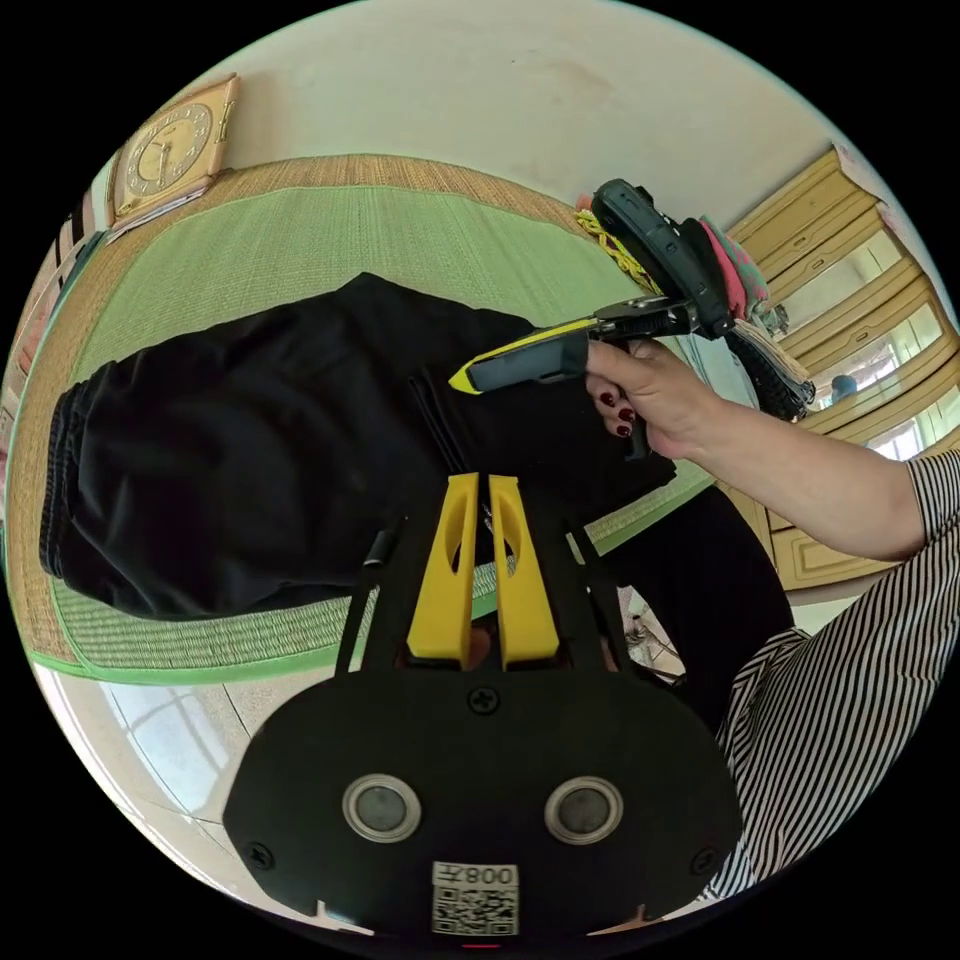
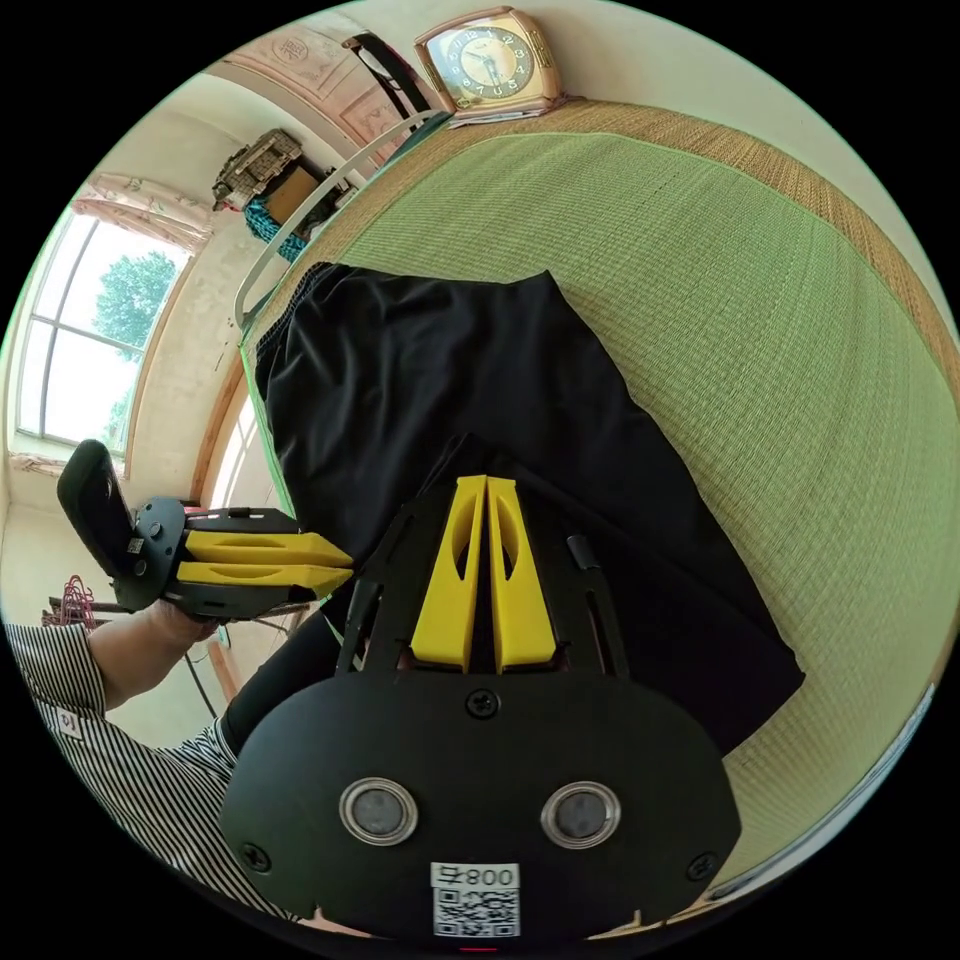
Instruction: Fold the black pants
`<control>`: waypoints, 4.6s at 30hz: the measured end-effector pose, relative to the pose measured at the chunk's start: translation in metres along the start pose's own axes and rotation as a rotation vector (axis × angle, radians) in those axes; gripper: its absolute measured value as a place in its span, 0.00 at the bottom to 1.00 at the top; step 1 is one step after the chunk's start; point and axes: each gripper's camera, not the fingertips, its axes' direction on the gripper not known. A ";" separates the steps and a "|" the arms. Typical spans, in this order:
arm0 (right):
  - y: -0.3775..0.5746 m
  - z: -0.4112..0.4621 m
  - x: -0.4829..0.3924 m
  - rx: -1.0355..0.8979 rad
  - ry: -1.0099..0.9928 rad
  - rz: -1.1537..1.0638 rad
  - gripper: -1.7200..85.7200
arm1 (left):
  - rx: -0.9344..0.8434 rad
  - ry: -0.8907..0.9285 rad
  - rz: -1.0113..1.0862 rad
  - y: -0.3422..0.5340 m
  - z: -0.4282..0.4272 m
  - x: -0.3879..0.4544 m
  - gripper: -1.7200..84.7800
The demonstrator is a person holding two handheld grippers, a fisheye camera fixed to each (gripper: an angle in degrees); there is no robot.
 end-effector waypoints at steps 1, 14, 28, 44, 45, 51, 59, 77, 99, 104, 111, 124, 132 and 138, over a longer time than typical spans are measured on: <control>0.001 -0.003 0.000 0.003 -0.001 0.000 0.02 | 0.006 0.008 0.007 0.001 0.000 0.004 0.04; 0.109 -0.049 -0.030 0.000 0.027 -0.044 0.02 | -0.069 -0.059 0.023 0.014 0.034 0.063 0.02; 0.161 -0.085 -0.011 0.085 -0.026 0.155 0.02 | -0.116 -0.110 0.025 0.007 0.055 0.129 0.02; 0.223 -0.129 0.018 0.200 -0.114 0.347 0.03 | -0.088 -0.104 0.026 -0.013 0.064 0.235 0.03; 0.230 -0.136 0.023 0.226 -0.127 0.368 0.04 | -0.076 -0.080 0.053 -0.014 0.066 0.249 0.04; 0.249 -0.139 0.052 0.208 -0.237 0.474 0.10 | -0.142 -0.032 0.265 -0.032 0.102 0.336 0.09; 0.263 -0.141 0.070 0.241 -0.417 0.539 0.08 | -0.198 -0.158 0.501 -0.052 0.148 0.431 0.11; 0.263 -0.180 0.068 0.300 -0.459 0.487 0.06 | -0.164 -0.168 0.414 -0.059 0.158 0.459 0.05; 0.172 -0.160 0.081 0.233 -0.228 0.522 0.12 | -0.104 -0.028 0.343 -0.025 0.126 0.406 0.05; 0.165 -0.154 0.080 0.210 -0.260 0.516 0.08 | -0.081 -0.017 0.343 -0.017 0.105 0.388 0.05; 0.176 -0.175 0.073 0.302 -0.356 0.467 0.05 | -0.017 -0.021 0.361 0.002 0.060 0.363 0.05; 0.201 -0.211 0.057 0.485 -0.440 0.422 0.04 | 0.138 0.067 0.365 0.045 -0.030 0.287 0.05; 0.152 -0.202 0.017 0.519 -0.540 0.339 0.05 | 0.329 0.211 0.172 0.101 -0.121 0.147 0.05; 0.099 -0.176 -0.025 0.515 -0.545 0.276 0.05 | 0.439 0.237 0.026 0.155 -0.173 0.034 0.05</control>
